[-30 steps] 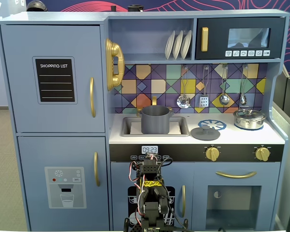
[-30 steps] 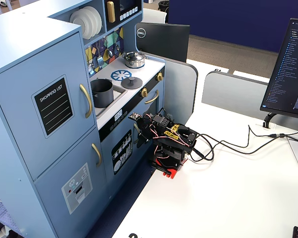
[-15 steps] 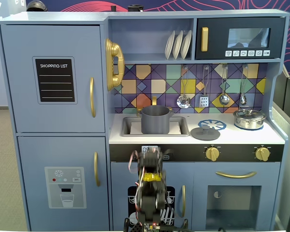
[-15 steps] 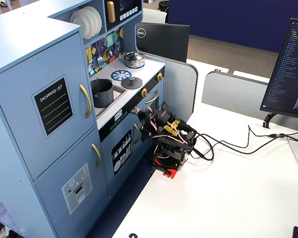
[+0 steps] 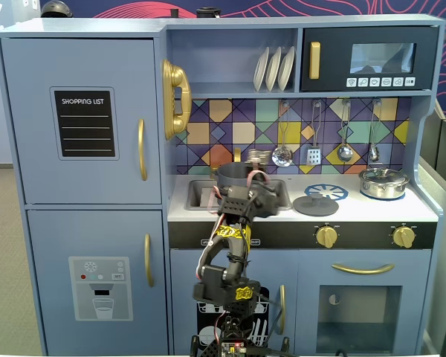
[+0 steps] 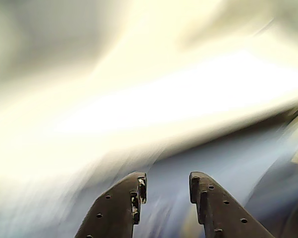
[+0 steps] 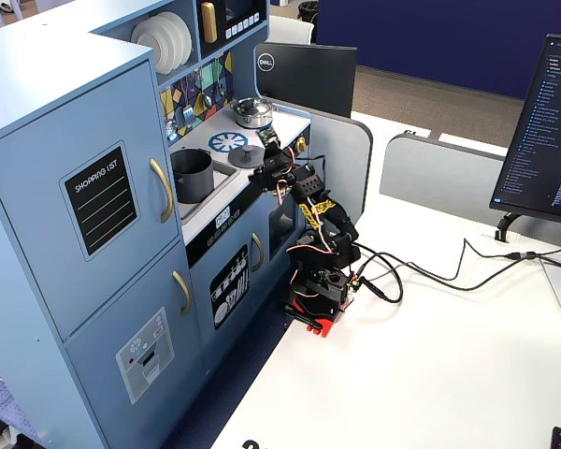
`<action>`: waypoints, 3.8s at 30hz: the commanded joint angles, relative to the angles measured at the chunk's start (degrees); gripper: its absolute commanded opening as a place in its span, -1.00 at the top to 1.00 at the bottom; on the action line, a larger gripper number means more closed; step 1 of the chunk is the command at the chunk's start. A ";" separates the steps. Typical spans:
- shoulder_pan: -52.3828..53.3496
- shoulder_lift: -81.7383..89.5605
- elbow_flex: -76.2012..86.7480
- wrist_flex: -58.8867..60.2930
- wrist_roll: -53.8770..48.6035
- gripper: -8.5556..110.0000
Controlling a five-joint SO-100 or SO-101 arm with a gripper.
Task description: Pick up the lid from the counter and put it on the gray recipient
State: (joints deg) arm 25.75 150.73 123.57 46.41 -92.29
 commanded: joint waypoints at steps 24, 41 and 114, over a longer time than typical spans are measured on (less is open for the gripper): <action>10.72 -22.15 11.25 -63.11 1.93 0.37; 9.58 -36.04 2.90 -68.20 2.20 0.41; -22.68 -28.74 -16.00 -44.56 1.32 0.86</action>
State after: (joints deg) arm 3.96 122.08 108.72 4.39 -90.35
